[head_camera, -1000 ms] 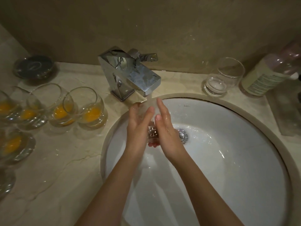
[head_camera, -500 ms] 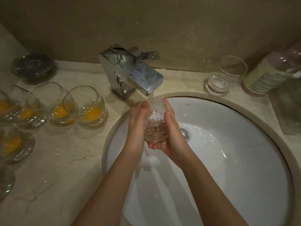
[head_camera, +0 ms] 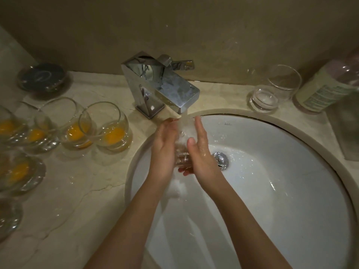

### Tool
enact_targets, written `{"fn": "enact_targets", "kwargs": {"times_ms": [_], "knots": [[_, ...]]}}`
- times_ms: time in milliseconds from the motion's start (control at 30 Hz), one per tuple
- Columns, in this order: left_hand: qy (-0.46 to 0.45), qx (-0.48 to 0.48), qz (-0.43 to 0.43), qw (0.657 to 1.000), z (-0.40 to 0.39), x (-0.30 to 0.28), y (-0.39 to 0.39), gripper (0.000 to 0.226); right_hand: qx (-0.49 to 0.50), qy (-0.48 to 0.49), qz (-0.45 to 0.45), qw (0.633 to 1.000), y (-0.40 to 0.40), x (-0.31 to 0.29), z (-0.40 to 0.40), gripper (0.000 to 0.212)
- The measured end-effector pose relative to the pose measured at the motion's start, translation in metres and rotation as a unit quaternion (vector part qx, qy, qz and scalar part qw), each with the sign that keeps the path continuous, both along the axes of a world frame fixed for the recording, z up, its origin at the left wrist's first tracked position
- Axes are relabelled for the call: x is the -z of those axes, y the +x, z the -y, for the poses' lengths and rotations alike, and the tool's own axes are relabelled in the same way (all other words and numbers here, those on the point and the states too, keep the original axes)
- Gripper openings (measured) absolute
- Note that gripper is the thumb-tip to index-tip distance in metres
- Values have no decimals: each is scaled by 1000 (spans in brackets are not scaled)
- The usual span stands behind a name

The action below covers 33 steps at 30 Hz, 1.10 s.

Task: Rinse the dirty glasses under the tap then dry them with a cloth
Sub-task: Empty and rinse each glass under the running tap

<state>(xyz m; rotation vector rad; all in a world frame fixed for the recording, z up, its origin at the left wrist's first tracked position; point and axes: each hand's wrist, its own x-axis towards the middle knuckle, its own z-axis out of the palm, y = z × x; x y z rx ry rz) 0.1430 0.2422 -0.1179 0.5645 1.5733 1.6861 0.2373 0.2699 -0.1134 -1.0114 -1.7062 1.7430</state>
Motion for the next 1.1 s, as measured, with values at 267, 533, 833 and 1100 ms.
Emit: {"fn": "enact_targets", "kwargs": {"times_ms": [267, 533, 833, 1100], "knots": [[-24, 17, -126, 992, 0, -9, 5, 9, -4, 130, 66, 989, 5, -3, -2, 49], [-32, 31, 187, 981, 8, -5, 1, 52, 10, -90, -74, 993, -3, -4, -1, 36], [-41, -10, -41, 998, 5, -1, 5, 33, -7, 30, 28, 999, 3, -7, 3, 42], [-23, -9, 31, 999, 4, -5, 4, 22, 12, -44, -2, 999, 0, -6, 0, 40]]}}
